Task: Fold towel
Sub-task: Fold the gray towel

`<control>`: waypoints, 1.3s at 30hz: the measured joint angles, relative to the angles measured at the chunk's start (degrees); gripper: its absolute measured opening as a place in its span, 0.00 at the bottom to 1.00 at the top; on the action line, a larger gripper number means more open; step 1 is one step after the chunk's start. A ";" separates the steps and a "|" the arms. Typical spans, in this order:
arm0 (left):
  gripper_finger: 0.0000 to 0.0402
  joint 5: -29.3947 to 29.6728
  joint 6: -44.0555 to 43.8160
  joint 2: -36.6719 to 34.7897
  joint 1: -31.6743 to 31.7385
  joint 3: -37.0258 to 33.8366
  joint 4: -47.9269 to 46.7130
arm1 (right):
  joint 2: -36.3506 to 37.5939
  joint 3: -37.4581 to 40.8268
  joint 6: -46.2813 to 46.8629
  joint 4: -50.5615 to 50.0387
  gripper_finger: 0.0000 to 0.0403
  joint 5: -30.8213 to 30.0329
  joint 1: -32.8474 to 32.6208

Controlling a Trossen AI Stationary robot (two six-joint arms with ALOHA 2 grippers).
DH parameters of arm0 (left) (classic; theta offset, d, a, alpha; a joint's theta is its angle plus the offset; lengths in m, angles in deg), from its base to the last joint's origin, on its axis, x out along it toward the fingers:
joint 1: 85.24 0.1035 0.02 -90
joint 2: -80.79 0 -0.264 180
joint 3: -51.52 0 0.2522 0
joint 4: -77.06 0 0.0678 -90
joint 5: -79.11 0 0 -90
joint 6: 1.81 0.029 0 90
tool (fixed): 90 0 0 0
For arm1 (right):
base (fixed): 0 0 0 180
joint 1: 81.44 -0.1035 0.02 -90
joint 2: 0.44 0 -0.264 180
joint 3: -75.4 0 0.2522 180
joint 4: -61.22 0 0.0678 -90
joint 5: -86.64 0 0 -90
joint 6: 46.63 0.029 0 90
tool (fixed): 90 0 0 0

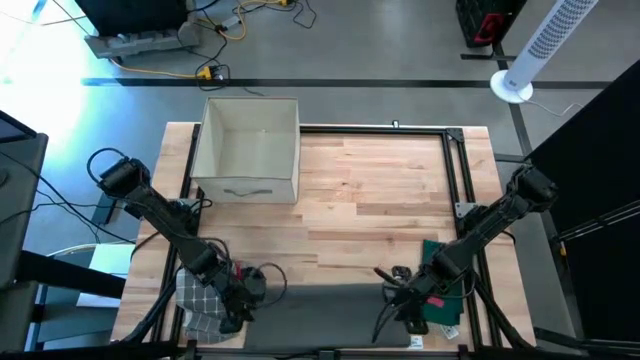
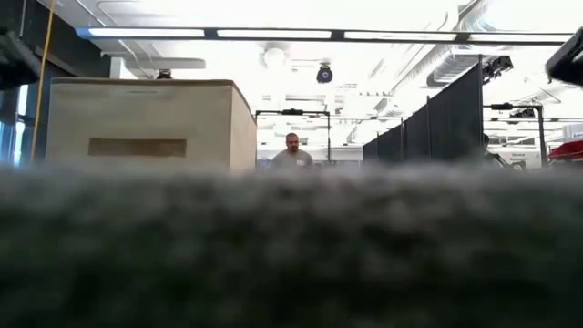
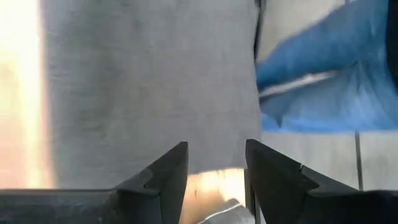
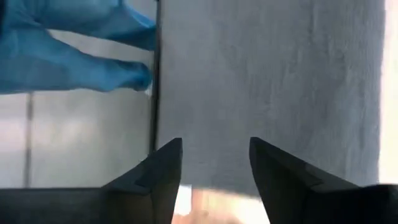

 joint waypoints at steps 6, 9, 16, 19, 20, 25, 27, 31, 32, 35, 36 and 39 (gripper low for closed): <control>0.30 -3.22 0.04 6.81 -3.37 -0.13 8.94 | -5.92 0.61 -0.67 1.88 0.30 1.63 -0.30; 0.24 -2.66 -1.52 9.22 -3.71 -0.13 10.63 | -7.88 0.63 -0.46 4.19 0.19 2.09 -0.45; 0.02 -0.42 -2.44 13.20 -2.77 -0.02 7.98 | -10.25 0.55 -0.01 4.35 0.02 1.62 0.10; 0.02 0.68 -1.96 13.31 -1.62 0.10 2.53 | -10.82 0.56 1.20 0.96 0.00 -0.48 1.48; 0.02 0.74 -1.60 13.13 -1.05 0.14 0.61 | -10.82 0.57 1.50 -0.10 0.00 -0.73 2.18; 0.00 0.93 1.20 12.47 2.44 -0.44 -4.90 | -9.71 1.96 1.07 -3.64 0.00 -2.26 6.38; 0.01 1.06 2.54 12.29 4.35 -0.75 -6.07 | -9.15 3.23 1.06 -3.26 0.00 -2.26 8.24; 0.00 4.22 5.96 11.36 7.95 -0.78 -10.11 | -8.72 4.96 -0.49 -3.28 0.00 -3.99 11.20; 0.00 4.57 6.77 11.12 9.14 -0.84 -11.16 | -8.68 5.19 -1.08 -3.41 0.00 -3.99 12.01; 0.00 4.49 8.90 10.74 12.10 -0.85 -12.83 | -8.64 5.83 -2.84 -3.85 0.00 -4.64 13.92; 0.00 4.48 9.39 10.37 12.88 -0.86 -13.92 | -8.38 5.84 -3.48 -4.66 0.00 -4.84 14.65; 0.00 4.62 10.69 9.36 14.54 -0.98 -17.56 | -7.30 6.02 -6.13 -8.41 0.00 -6.17 16.79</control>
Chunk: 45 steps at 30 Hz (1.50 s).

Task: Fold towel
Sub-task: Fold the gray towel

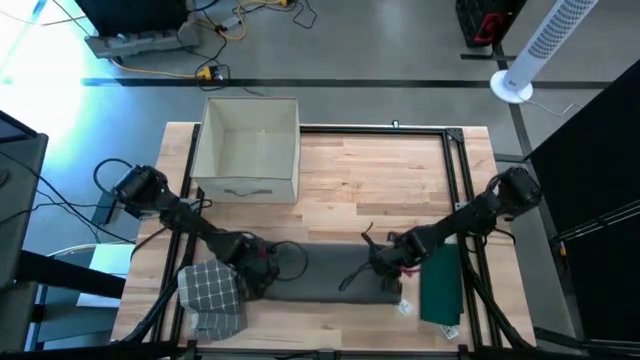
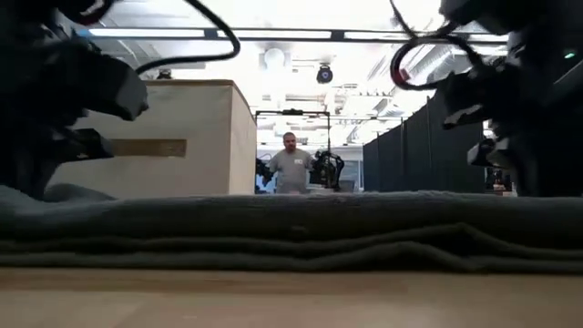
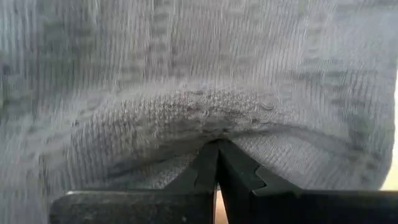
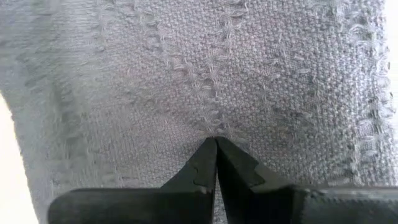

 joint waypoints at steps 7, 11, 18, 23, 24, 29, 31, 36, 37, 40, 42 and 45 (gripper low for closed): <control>0.00 -0.25 0.04 -0.47 2.06 -0.04 -3.57 | 4.11 0.46 -3.62 -7.40 0.00 -5.32 6.22; 0.00 0.37 -1.82 -3.07 2.51 0.76 -6.84 | 9.57 0.50 -3.96 -9.30 0.00 -4.86 8.61; 0.00 3.37 -7.33 -13.62 2.36 4.89 -11.11 | 21.93 -0.23 5.59 -10.74 0.00 -5.27 9.36; 0.00 3.38 -8.14 -20.97 2.24 5.76 -10.49 | 26.71 -0.18 11.40 -10.47 0.00 -5.08 9.31; 0.00 3.21 -8.38 -21.83 1.93 5.75 -10.53 | 26.75 -0.18 12.23 -9.94 0.00 -4.77 9.31; 0.00 2.05 -9.80 -24.08 -1.43 5.77 -8.85 | 23.21 0.40 10.17 -2.44 0.00 -5.58 7.29; 0.00 1.86 -9.84 -24.67 -3.88 5.73 -6.35 | 20.02 1.19 7.67 2.29 0.00 -5.58 6.76; 0.00 12.76 -13.57 -28.65 -10.69 5.76 -5.16 | 10.26 1.40 5.17 10.68 0.00 -7.08 7.21; 0.00 16.16 -14.32 -29.88 -11.94 5.42 -6.16 | 8.63 1.43 5.24 11.80 0.00 -7.14 7.57; 0.00 23.27 -16.74 -34.49 -14.91 2.47 -7.07 | 4.78 1.42 6.49 14.64 0.00 -7.01 8.65; 0.00 24.10 -18.15 -37.57 -15.97 -0.70 -5.84 | 3.22 1.43 7.70 15.11 0.00 -6.69 9.10; 0.00 24.40 -18.86 -41.80 -16.26 -5.45 -0.36 | 2.93 1.39 9.50 13.99 0.00 -6.30 9.44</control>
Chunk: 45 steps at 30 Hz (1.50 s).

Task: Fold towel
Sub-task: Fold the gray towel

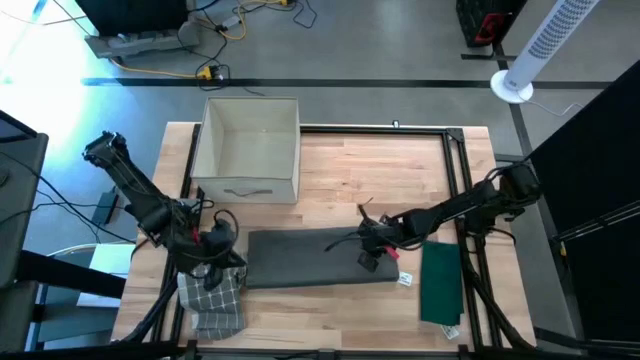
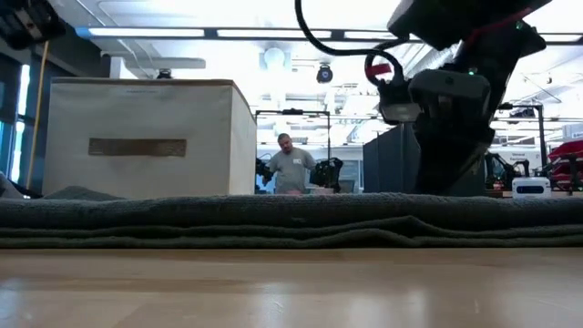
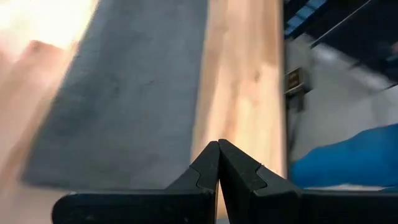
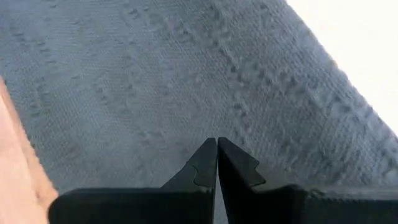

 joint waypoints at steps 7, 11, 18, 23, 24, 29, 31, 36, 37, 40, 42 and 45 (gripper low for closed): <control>0.00 0.70 5.00 -4.06 2.71 -4.37 5.10 | 0.83 0.47 1.15 -10.62 0.00 0.20 0.02; 0.00 -1.17 8.75 -4.42 5.97 -4.43 6.00 | 2.60 3.14 2.29 -10.91 0.00 0.76 0.99; 0.00 -5.12 11.81 -4.32 10.41 -4.41 7.21 | 10.14 5.72 2.29 -15.93 0.00 -0.70 4.16; 0.00 -5.89 13.03 -4.31 12.44 -4.43 7.09 | 16.40 1.48 10.59 -22.12 0.00 1.44 5.64; 0.00 -6.02 13.29 -4.30 12.76 -4.43 7.05 | 17.11 -0.52 14.39 -25.83 0.00 0.87 5.52; 0.00 -6.75 15.75 -4.30 13.80 -4.43 7.01 | 17.75 -8.97 30.44 -44.09 0.01 -0.32 4.17; 0.00 -6.86 17.09 -4.30 13.97 -4.43 7.04 | 17.77 -9.62 32.67 -45.13 0.04 2.52 3.98; 0.00 -7.16 19.36 -4.30 13.97 -4.43 7.10 | 17.36 -6.57 38.07 -45.40 0.20 6.18 3.98; 0.00 -7.42 19.65 -4.32 13.97 -4.43 7.10 | 17.33 -5.54 39.17 -45.41 0.24 5.67 3.98; 0.00 -8.55 20.68 -4.30 13.94 -4.43 7.10 | 17.33 -2.92 42.30 -44.51 0.36 4.20 4.20; 0.00 -8.60 20.82 -4.31 13.94 -4.43 7.10 | 17.33 -0.97 42.52 -42.86 0.42 4.11 4.69; 0.00 -8.78 21.54 -4.30 13.94 -4.43 7.07 | 17.28 1.75 43.32 -38.16 0.48 4.15 5.28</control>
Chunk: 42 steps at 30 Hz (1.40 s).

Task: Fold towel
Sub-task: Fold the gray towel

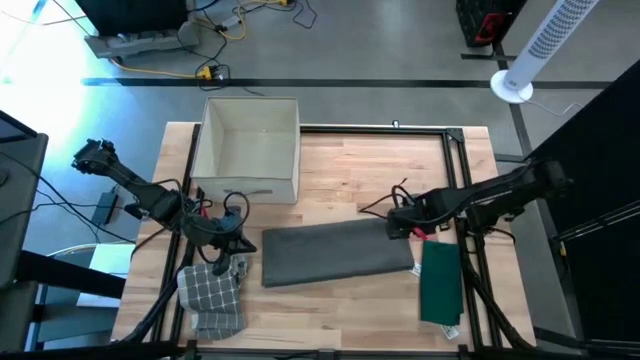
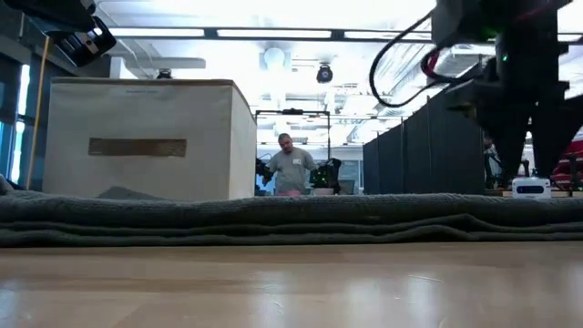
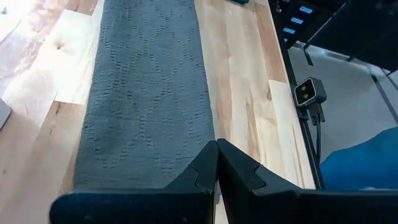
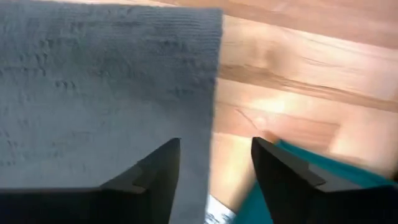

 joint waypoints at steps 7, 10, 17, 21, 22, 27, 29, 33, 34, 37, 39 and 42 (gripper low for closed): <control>0.00 -0.88 0.29 -0.01 0.00 0.00 -0.01 | -0.12 4.78 4.35 6.47 0.49 -1.92 -0.03; 0.00 -0.85 0.32 -0.02 0.00 0.00 0.01 | -0.12 5.59 4.97 7.42 0.48 -2.34 -0.03; 0.00 -0.85 0.28 -0.01 -0.02 0.00 -0.02 | -4.61 5.64 3.78 9.62 0.48 -1.40 -0.05; 0.00 -0.85 -0.67 -0.01 -0.02 0.00 -0.01 | -8.18 5.53 1.79 12.58 0.48 -0.26 -0.05; 0.00 -0.85 -0.80 -0.01 -0.02 0.00 -0.03 | -8.66 5.39 1.34 12.76 0.48 0.03 -0.05; 0.00 -0.85 -1.19 -0.02 -0.04 0.00 -0.01 | -10.35 5.45 -0.18 13.09 0.30 0.63 -0.03; 0.00 -0.85 -1.19 -0.02 -0.04 0.00 -0.03 | -10.37 5.81 -0.68 13.59 0.14 0.64 -0.05; 0.00 -0.84 -1.02 -0.02 -0.04 -0.24 0.22 | -9.76 5.66 -2.22 12.65 0.04 1.20 -0.03; 0.00 -0.77 -0.90 -0.02 -0.04 -0.69 0.27 | -9.29 4.96 -2.79 11.43 0.04 1.24 -0.08; 0.00 -0.13 -1.15 0.15 -0.04 -3.27 0.74 | -7.23 1.56 -5.10 4.91 0.04 0.53 -0.47; 0.00 0.93 -1.36 0.76 -0.04 -5.17 2.11 | -5.70 -2.74 -6.41 0.04 0.04 -0.77 -0.51; 0.00 1.27 -0.45 2.31 0.00 -8.06 7.54 | -5.25 -9.10 -9.39 -8.37 0.04 -2.86 -0.46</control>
